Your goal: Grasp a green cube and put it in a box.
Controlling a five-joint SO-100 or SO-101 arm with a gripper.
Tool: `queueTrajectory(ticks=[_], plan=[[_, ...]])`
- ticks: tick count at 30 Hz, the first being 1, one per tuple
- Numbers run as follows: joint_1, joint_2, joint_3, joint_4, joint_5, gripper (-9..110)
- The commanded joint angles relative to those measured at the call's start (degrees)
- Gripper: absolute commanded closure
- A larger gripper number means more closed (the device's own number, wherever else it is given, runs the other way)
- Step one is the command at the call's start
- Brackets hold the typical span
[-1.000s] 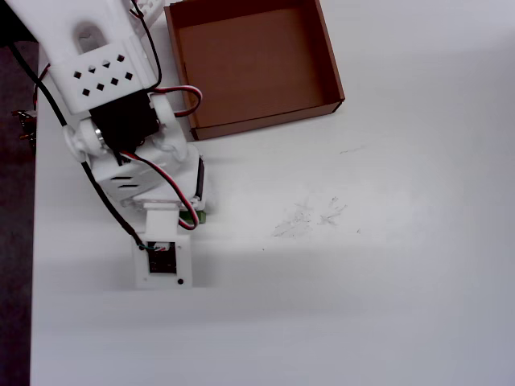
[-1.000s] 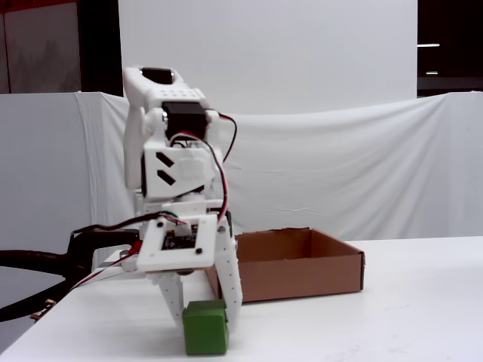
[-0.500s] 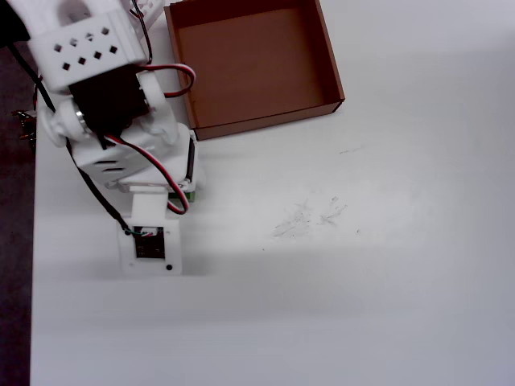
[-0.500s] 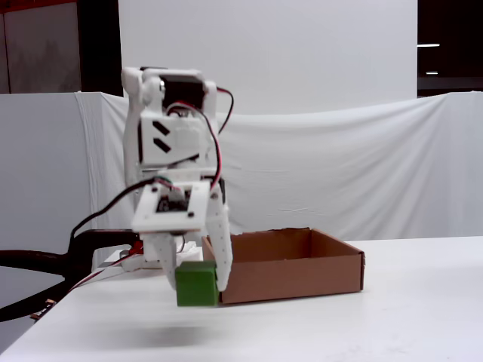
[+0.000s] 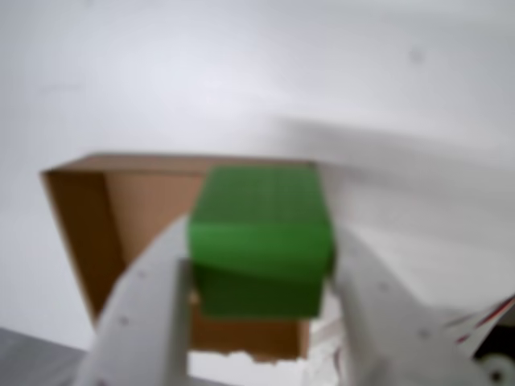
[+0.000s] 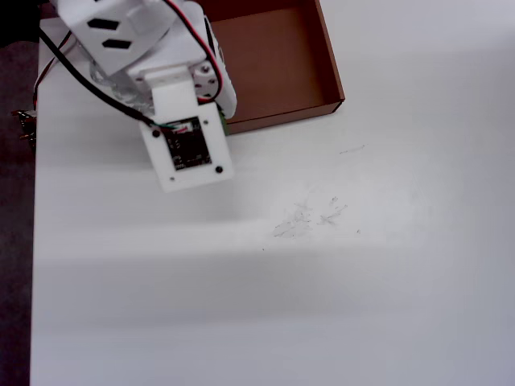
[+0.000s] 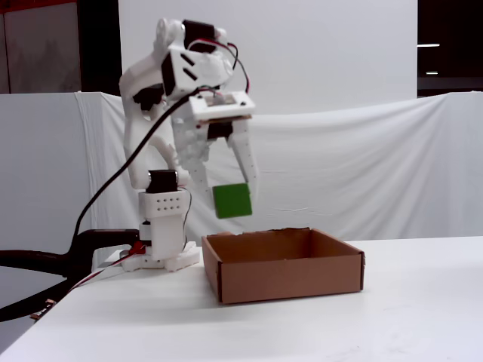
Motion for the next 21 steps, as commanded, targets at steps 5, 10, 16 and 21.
queueTrajectory(ticks=[5,10,16,21], plan=[[-14.85,8.44,10.63,-1.23,1.76,87],[-19.34,8.17,19.78,-6.68,2.37,86],[-23.12,4.57,30.23,-15.56,2.37,86],[-23.38,-0.79,31.46,-18.63,2.37,85]])
